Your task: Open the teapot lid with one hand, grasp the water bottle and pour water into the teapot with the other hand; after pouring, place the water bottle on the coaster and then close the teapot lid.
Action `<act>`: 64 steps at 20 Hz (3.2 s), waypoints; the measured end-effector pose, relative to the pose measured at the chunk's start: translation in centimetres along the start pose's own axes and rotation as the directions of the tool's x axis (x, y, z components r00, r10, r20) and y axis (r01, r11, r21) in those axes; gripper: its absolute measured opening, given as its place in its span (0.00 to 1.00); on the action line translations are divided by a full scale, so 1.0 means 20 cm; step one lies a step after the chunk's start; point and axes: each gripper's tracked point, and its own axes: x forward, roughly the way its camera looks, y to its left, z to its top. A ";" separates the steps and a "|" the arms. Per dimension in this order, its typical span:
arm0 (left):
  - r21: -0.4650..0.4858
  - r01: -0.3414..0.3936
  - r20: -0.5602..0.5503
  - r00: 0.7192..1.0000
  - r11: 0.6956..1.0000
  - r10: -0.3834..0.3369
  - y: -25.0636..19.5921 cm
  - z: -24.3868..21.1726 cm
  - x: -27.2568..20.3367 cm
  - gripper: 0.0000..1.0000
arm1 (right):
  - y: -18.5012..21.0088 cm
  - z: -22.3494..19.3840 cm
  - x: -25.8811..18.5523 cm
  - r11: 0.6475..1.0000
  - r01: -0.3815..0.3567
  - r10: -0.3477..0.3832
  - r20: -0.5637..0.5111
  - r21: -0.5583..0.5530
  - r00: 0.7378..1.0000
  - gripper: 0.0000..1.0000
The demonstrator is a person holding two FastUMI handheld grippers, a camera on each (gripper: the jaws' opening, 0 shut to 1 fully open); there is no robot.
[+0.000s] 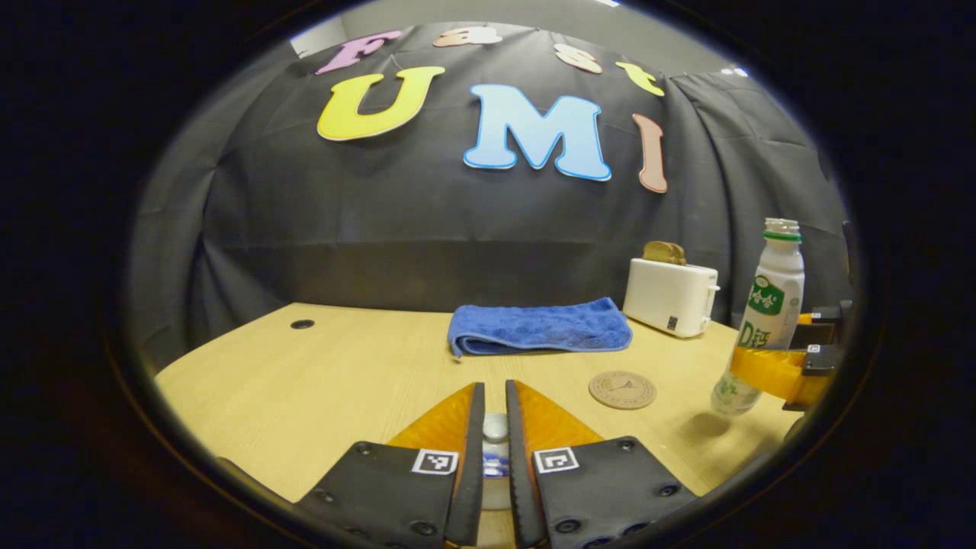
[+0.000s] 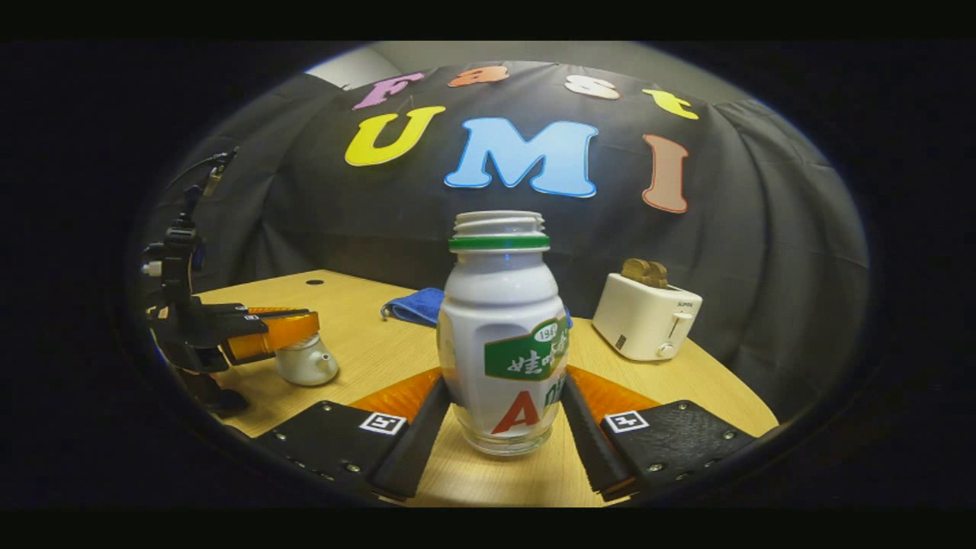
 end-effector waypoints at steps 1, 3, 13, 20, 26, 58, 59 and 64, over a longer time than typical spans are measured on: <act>-0.001 0.000 0.006 1.000 1.000 0.000 0.00 0.01 -0.01 0.30 | 0.00 0.01 0.00 1.000 0.001 -0.001 0.003 -0.002 1.000 0.79; -0.008 -0.004 0.022 1.000 1.000 0.004 0.01 0.04 -0.02 0.31 | 0.00 0.03 0.02 1.000 0.004 -0.004 0.008 -0.011 1.000 0.79; -0.057 -0.025 0.070 0.997 0.998 0.029 0.09 0.09 -0.09 0.22 | 0.08 0.20 0.24 0.997 -0.062 0.061 0.017 0.052 0.998 0.79; -0.073 -0.028 0.076 0.997 0.997 0.034 0.12 0.11 -0.11 0.27 | 0.10 0.19 0.46 0.995 -0.069 0.070 -0.010 0.071 0.998 0.80; -0.078 -0.032 0.074 0.997 0.996 0.038 0.12 0.10 -0.11 0.15 | 0.12 0.11 0.61 0.998 -0.053 0.054 -0.038 0.036 0.998 0.79; -0.036 -0.054 0.092 0.994 0.998 0.057 0.10 0.13 -0.14 0.29 | 0.08 -0.02 0.51 0.979 -0.078 0.081 -0.013 0.190 0.997 0.95; -0.028 -0.053 0.118 0.991 0.998 0.055 0.09 0.16 -0.17 0.29 | 0.06 -0.02 0.46 0.978 -0.072 0.074 -0.003 0.196 0.997 0.96; -0.046 -0.068 0.151 0.986 0.997 0.075 0.06 0.16 -0.34 0.29 | -0.02 -0.02 0.21 0.980 -0.044 0.038 0.035 0.192 0.999 0.96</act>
